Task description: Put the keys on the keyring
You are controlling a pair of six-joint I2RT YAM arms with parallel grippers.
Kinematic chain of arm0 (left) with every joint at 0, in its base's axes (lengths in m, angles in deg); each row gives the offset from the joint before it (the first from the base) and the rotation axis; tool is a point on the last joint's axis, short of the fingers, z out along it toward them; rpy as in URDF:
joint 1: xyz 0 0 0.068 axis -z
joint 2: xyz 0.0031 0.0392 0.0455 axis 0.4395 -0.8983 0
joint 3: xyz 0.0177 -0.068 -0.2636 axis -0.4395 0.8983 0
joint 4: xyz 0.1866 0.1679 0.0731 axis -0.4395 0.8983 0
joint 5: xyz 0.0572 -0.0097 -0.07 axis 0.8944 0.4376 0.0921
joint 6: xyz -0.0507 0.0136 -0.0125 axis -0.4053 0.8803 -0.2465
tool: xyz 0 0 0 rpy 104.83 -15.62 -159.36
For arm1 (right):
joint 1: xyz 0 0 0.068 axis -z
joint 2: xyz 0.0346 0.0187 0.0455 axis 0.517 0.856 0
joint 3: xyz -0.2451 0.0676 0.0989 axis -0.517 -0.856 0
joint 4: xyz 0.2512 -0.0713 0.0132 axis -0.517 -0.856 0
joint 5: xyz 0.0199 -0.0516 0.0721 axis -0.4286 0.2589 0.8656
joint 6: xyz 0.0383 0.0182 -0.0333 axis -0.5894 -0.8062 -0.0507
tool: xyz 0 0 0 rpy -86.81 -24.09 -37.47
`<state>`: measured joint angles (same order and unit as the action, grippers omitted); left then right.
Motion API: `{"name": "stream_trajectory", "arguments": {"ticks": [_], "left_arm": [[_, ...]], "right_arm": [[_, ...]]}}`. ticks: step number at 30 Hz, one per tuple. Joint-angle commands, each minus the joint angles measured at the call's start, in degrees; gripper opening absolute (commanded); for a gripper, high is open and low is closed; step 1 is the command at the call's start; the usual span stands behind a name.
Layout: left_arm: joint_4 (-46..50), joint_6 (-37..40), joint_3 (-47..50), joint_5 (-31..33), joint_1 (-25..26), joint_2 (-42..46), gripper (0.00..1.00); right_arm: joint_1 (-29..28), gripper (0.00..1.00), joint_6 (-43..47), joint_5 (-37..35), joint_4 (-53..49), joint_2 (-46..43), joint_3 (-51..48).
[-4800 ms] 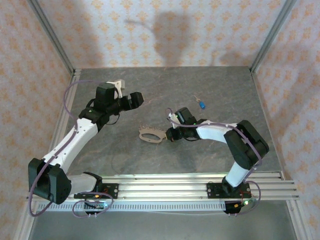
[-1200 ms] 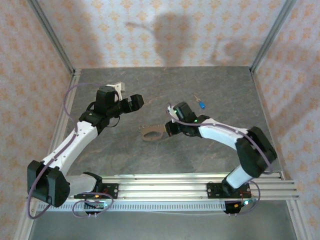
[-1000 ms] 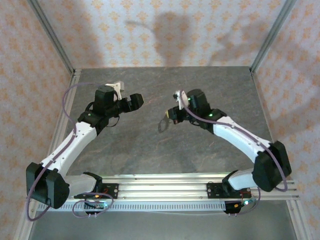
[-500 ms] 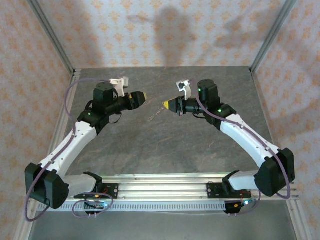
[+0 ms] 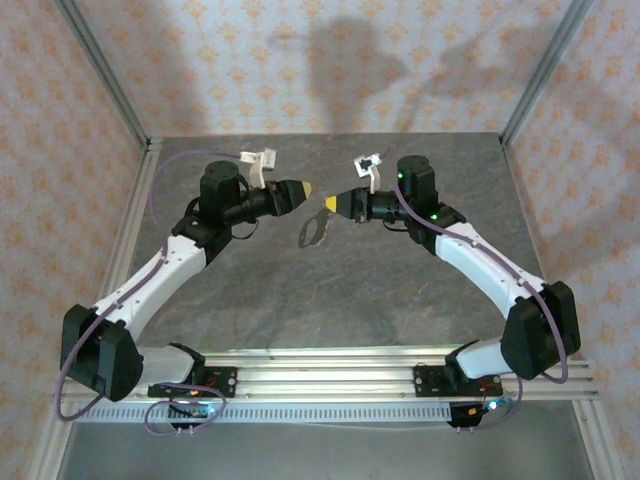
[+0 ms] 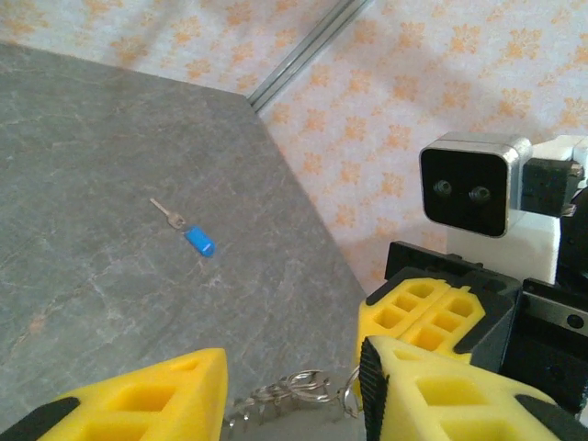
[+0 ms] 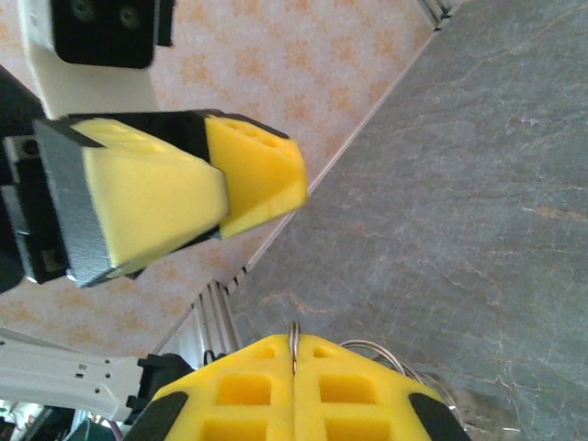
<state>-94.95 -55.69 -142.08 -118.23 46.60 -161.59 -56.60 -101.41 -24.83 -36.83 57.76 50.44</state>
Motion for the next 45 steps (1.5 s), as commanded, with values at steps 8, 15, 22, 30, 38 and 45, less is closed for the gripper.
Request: {"name": "stream_trajectory", "arguments": {"ticks": [8,15,22,30,38,45], "left_arm": [[-10.5,-3.7,-5.2,-4.1,3.8,-5.9,0.42],[-10.8,-3.2,-7.6,-4.4,6.7,-9.0,0.38],[-11.3,-2.9,-6.7,-2.7,7.2,-9.3,0.37],[-13.0,-3.3,-5.6,-2.5,7.2,-9.9,0.43],[-14.9,-3.6,-6.5,-3.7,8.4,-11.1,0.42],[-17.4,-3.8,-5.5,-4.9,9.7,-10.9,0.28]], "right_arm": [[2.7,0.00,-2.0,3.3,6.2,-1.6,0.0],[3.8,0.00,-2.1,3.3,6.4,-2.7,-0.2],[5.6,0.00,-2.4,3.7,6.8,-4.6,-1.5],[6.4,0.00,-2.7,4.0,7.2,-6.2,-3.0],[6.4,0.00,-4.4,4.3,9.6,-5.9,-3.0],[6.3,0.00,-4.5,3.8,10.1,-5.6,-2.9]]}}
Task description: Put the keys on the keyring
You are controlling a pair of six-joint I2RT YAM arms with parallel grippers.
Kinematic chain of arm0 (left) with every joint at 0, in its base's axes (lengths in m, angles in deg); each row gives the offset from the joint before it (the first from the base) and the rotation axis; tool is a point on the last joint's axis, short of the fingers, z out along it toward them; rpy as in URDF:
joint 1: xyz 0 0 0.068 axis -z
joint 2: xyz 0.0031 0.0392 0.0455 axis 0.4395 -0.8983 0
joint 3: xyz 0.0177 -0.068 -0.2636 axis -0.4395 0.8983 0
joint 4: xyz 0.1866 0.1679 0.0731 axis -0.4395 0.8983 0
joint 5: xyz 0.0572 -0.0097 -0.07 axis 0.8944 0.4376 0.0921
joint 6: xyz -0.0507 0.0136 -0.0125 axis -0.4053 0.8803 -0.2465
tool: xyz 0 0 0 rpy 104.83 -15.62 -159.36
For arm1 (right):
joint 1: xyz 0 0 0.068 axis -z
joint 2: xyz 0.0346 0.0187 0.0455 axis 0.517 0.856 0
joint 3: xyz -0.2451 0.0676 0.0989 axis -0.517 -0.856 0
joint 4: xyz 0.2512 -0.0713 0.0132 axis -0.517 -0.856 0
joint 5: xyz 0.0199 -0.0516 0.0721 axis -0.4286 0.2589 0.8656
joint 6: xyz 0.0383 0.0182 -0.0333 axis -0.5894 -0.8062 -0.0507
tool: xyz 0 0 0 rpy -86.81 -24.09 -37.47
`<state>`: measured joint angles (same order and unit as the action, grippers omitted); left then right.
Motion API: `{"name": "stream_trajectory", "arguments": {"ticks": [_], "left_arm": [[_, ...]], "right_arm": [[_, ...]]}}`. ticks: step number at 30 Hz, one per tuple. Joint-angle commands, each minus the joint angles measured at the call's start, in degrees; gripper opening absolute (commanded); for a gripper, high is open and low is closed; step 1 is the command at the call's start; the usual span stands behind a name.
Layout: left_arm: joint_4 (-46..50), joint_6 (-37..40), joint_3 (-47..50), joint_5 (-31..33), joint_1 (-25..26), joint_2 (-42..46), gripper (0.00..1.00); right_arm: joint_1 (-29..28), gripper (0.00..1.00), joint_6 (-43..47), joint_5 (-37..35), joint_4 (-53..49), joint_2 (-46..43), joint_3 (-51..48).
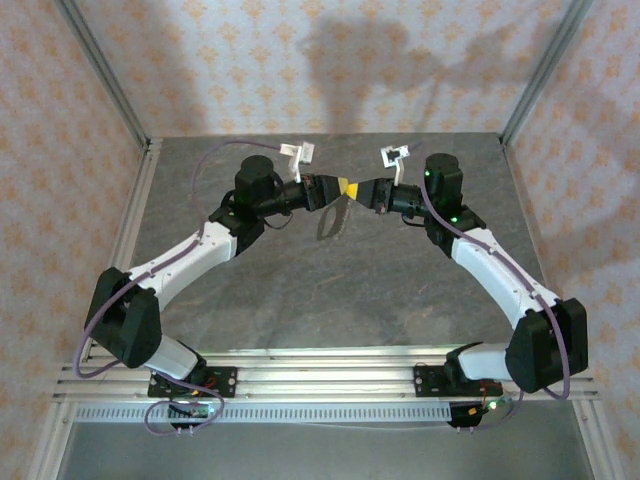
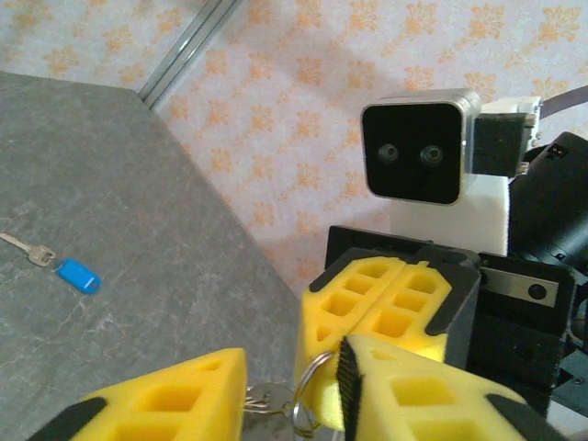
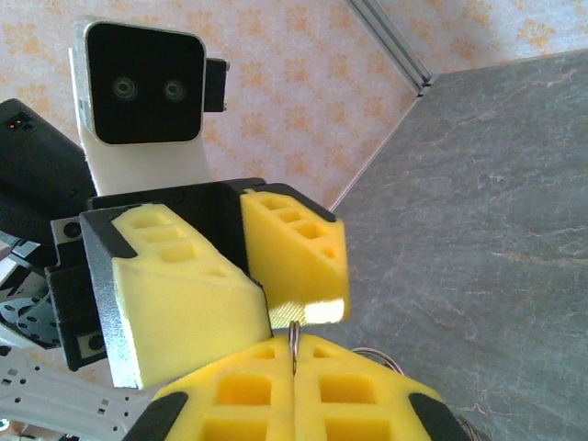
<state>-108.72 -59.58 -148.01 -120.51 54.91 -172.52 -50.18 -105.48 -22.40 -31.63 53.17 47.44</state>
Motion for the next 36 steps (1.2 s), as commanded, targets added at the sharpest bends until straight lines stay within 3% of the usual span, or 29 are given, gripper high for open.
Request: {"name": "stream_trajectory", "arguments": {"ticks": [1,12,18,28,32,36], "left_arm": [[-4.1,0.0,0.5,-2.8,1.6,0.1,0.26],[-4.7,1.4,2.7,-5.7,3.0,3.4,0.06],[-1.8,3.8,2.8,-5.2,3.6,4.4,0.07],[-1.4,4.2,3.9,-5.0,3.8,3.9,0.32],[-1.3,4.8,4.8,-4.5,3.8,4.8,0.30],[-1.4,5.0,5.4,-4.3,3.8,5.3,0.19]], "right_arm": [[-0.1,0.00,-0.5,1.2,4.9,-1.0,0.1],[0.5,0.00,-2.2,1.8,7.6,0.9,-0.1],[0.5,0.00,-3.9,3.9,9.0,2.6,0.9],[0.5,0.00,-3.0,3.8,7.6,2.5,1.1],[0.5,0.00,-2.8,3.4,7.4,2.6,1.1],[0.5,0.00,-2.7,2.9,7.3,2.6,1.1]]}}
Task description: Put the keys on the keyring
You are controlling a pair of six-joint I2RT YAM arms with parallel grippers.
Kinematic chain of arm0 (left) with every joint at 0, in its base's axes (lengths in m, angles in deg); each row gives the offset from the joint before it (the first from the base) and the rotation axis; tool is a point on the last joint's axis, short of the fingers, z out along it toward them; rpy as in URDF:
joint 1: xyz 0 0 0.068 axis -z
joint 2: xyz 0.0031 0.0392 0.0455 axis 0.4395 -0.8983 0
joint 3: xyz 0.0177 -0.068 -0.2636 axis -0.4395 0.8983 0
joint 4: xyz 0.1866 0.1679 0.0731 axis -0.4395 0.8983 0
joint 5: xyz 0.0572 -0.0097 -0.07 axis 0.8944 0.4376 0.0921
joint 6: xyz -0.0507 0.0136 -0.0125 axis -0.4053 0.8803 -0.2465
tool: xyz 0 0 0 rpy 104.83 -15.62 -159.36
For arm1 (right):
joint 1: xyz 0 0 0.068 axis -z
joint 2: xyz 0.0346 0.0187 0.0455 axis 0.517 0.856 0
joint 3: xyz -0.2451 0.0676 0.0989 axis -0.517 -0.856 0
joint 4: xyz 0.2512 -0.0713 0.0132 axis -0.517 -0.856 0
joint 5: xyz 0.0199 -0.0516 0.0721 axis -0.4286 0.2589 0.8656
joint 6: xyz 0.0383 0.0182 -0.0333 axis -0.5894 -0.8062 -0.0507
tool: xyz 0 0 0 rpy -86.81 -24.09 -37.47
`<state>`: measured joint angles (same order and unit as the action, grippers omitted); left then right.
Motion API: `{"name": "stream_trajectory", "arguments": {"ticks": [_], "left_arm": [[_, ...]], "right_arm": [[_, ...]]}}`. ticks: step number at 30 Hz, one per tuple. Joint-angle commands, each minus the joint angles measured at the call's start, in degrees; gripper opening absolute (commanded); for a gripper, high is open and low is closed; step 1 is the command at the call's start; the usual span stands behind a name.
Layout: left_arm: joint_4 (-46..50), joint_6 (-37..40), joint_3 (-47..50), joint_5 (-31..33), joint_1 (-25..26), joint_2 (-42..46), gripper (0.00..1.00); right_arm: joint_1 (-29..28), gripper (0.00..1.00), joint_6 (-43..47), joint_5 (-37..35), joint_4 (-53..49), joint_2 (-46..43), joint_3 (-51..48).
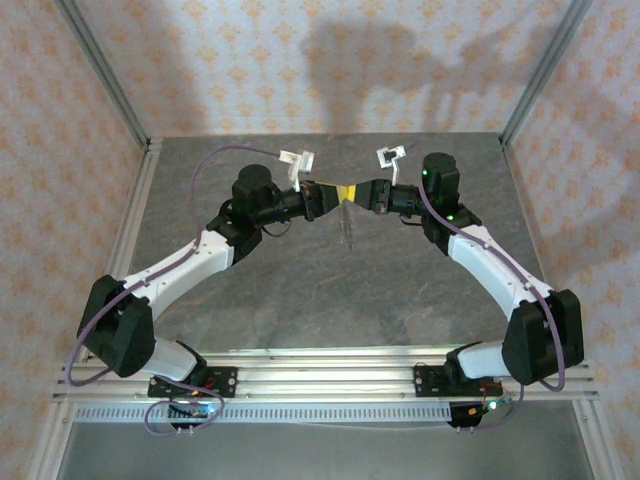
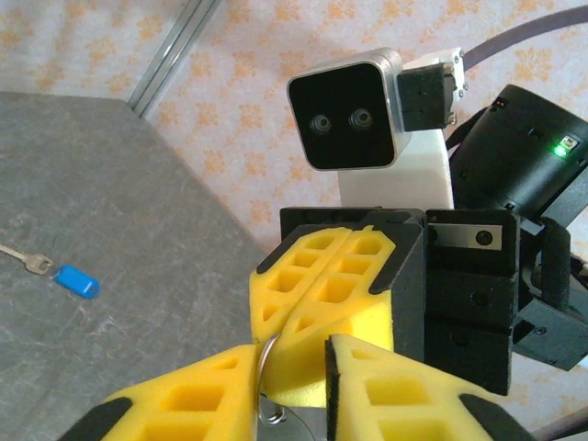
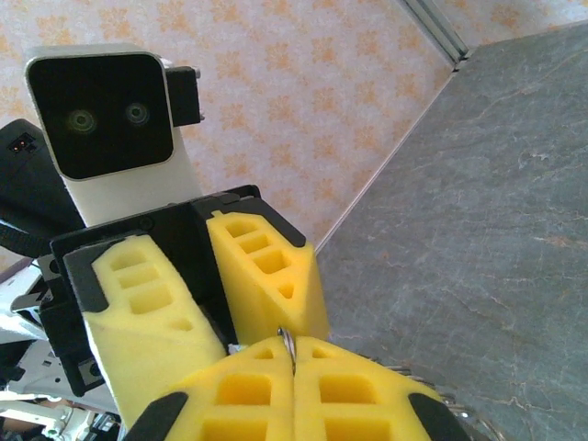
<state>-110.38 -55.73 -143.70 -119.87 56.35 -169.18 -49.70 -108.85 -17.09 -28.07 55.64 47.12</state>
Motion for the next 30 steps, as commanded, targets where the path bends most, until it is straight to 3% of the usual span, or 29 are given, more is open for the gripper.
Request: {"name": "stream_trajectory", "arguments": {"ticks": [1,7,10,24,30], "left_arm": [[0.2,1.1,1.3,-4.8,2.3,2.0,0.16],[0.1,1.3,1.4,-3.9,2.4,2.2,0.08],[1.0,1.9,0.7,-3.1,2.7,1.6,0.00],[2.3,2.9,-0.1,2.0,3.1,-0.2,0.00],[1.9,3.0,0.4,3.1,3.1,-0.3,0.00]], "right_arm": [[0.0,0.00,0.7,-2.4,3.7,0.1,1.4],[0.0,0.00,0.5,-1.9,3.8,0.4,1.4],[0.0,0.00,0.2,-1.4,4.1,0.5,1.4],[0.6,0.00,1.9,-3.0,1.1,-0.8,1.0],[1.8,0.12,1.1,-3.3,1.5,-1.8,0.3]]}}
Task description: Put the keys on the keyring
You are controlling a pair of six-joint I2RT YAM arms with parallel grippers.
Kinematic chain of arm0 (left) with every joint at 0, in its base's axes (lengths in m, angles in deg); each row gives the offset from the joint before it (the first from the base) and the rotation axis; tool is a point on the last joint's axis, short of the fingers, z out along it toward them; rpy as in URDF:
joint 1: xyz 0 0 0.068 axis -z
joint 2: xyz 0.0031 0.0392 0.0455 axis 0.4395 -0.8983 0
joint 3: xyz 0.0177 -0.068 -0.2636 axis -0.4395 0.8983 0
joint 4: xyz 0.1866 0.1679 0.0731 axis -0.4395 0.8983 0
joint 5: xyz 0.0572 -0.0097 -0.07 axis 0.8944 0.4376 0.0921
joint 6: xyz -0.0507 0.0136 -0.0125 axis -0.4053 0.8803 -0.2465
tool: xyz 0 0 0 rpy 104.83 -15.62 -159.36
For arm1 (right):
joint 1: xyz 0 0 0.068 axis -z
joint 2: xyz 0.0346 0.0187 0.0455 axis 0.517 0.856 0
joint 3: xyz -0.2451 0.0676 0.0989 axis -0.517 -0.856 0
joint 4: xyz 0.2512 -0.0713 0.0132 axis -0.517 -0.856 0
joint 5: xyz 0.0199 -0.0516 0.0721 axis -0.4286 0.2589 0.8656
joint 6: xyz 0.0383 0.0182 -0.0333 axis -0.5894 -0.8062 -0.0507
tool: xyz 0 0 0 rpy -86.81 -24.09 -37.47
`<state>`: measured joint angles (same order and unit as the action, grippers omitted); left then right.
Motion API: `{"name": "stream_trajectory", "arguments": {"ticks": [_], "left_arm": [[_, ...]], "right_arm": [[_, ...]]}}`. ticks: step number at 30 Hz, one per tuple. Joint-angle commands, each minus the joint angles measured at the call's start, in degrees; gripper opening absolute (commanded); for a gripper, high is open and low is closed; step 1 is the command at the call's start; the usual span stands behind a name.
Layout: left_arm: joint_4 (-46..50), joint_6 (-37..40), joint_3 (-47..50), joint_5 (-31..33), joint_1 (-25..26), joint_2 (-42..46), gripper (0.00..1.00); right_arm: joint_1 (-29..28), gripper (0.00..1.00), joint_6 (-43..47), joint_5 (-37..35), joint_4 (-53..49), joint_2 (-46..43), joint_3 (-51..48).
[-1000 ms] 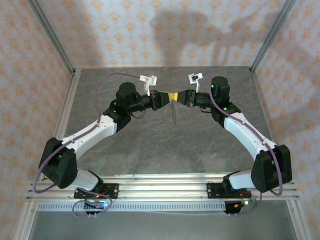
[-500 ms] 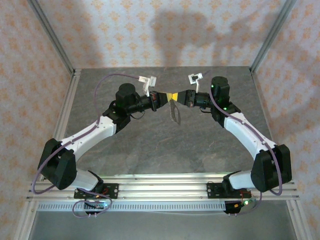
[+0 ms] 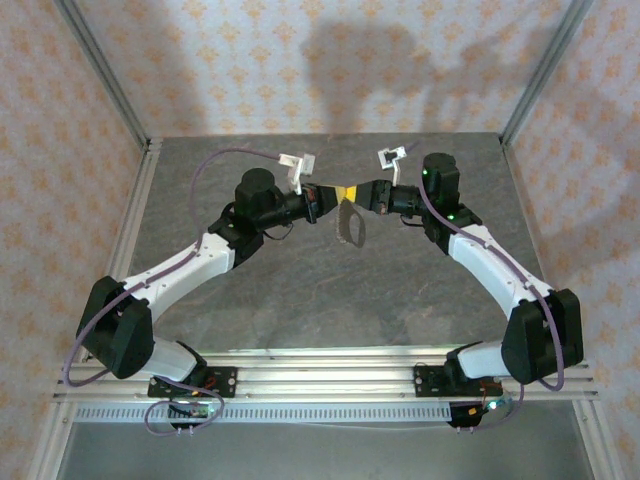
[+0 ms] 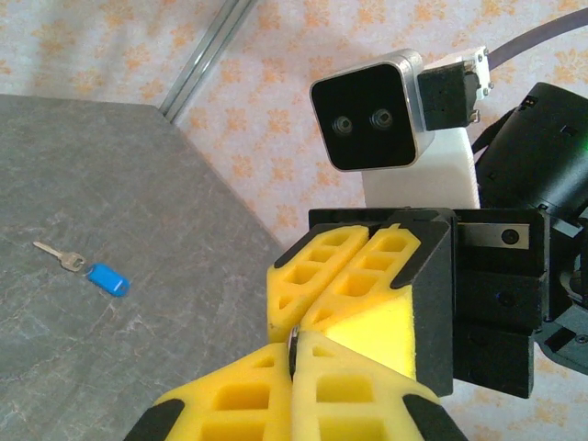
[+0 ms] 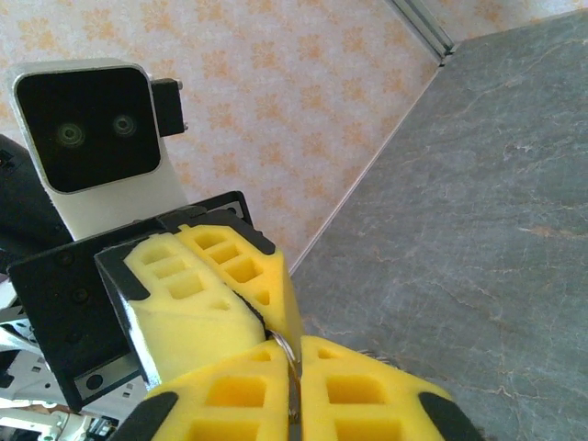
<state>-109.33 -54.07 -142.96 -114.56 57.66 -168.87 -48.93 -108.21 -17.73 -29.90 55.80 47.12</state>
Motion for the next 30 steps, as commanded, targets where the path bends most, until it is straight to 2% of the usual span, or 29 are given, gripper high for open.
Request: {"name": "stream_trajectory", "arguments": {"ticks": [1,4,6,10,14,21,24,28,30], "left_arm": [[0.8,1.3,-0.3,-2.2,1.8,-0.6,0.00],[0.9,1.1,-0.4,-2.2,1.7,-0.9,0.00],[1.0,1.1,-0.5,-2.3,1.8,-1.0,0.00],[1.0,1.2,-0.6,-2.3,1.7,-0.9,0.00],[1.2,1.3,-0.4,-2.3,1.8,-0.8,0.00],[1.4,1.3,-0.8,-2.5,1.8,-0.8,0.00],[3.9,1.1,-1.6,0.0,1.7,-0.4,0.00],[1.2,-2.1,0.3,4.0,1.0,1.9,0.46],[0.2,-3.3,1.3,6.0,0.6,3.3,0.58]], "right_arm": [[1.2,0.15,0.4,-2.6,3.4,-2.1,0.2],[1.2,0.20,0.4,-2.5,3.3,-2.4,0.0],[1.3,0.20,0.3,-2.4,3.3,-2.6,0.0],[1.3,0.13,0.4,-2.3,3.3,-2.6,0.0],[1.3,0.00,0.5,-2.2,3.3,-2.6,0.0],[1.4,0.00,0.6,-1.8,3.3,-2.6,-0.1],[1.3,0.00,0.7,-2.6,3.6,-3.0,-0.4],[1.4,0.00,0.4,-4.8,4.3,-3.5,-1.1],[1.5,0.00,-0.1,-5.3,5.3,-3.8,-1.5]]}}
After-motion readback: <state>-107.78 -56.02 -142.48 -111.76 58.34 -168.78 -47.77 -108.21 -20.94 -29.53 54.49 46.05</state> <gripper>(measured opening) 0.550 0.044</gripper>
